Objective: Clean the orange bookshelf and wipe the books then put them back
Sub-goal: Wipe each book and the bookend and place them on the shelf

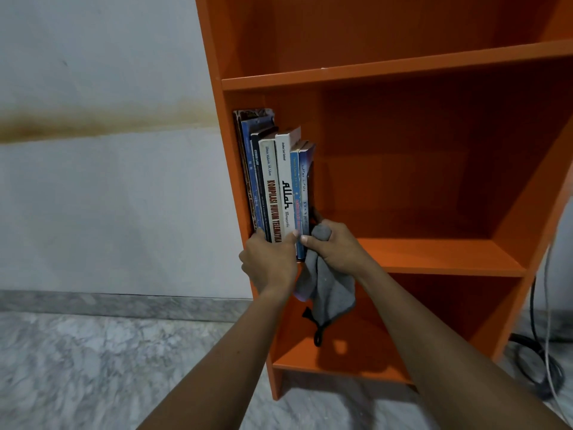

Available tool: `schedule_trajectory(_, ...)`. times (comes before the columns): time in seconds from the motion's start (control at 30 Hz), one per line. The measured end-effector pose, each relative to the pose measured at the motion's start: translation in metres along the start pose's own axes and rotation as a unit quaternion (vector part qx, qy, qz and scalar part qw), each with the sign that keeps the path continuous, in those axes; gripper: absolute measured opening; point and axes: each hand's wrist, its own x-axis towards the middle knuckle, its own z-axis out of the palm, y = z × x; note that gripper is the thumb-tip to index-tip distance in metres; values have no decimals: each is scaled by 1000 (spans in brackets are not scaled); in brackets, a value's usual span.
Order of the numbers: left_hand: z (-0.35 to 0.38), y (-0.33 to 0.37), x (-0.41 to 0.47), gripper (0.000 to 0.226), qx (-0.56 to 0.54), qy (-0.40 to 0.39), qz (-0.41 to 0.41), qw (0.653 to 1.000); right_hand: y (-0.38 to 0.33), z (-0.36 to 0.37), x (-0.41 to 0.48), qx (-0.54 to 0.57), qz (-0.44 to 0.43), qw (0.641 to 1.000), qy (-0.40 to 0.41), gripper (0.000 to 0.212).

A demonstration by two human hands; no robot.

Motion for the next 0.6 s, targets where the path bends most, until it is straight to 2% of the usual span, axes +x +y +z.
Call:
schedule_trajectory(0.1, -6, -2, -13, 47, 27, -51, -15, 998, -5, 12, -8, -82, -6, 995, 59, 39)
schedule_trajectory(0.17, -16, -2, -19, 46, 50, -88, -37, 994, -19, 15, -23, -118, 27, 991, 58, 24)
schedule_trajectory(0.23, -26, -2, -23, 44, 43, -129, -53, 989, -31, 13, -37, -132, 83, 987, 36, 62)
schedule_trajectory(0.27, -36, 2, -24, 42, 28, -156, -56, 986, -42, 8, -47, -114, 113, 987, 35, 70)
schedule_trajectory(0.33, -55, 11, -26, 38, -7, -231, -69, 971, -61, -1, -65, -48, 147, 987, 34, 66)
schedule_trajectory(0.47, -94, 47, -36, 27, -77, -383, -122, 913, -104, -16, -98, 62, 126, 989, 45, 56)
schedule_trajectory(0.53, -112, 62, -42, 28, -111, -425, -104, 892, -127, -19, -112, 94, 106, 990, 24, 56)
schedule_trajectory(0.6, -128, 76, -45, 28, -108, -419, -37, 901, -146, -23, -120, 121, 85, 988, 42, 51)
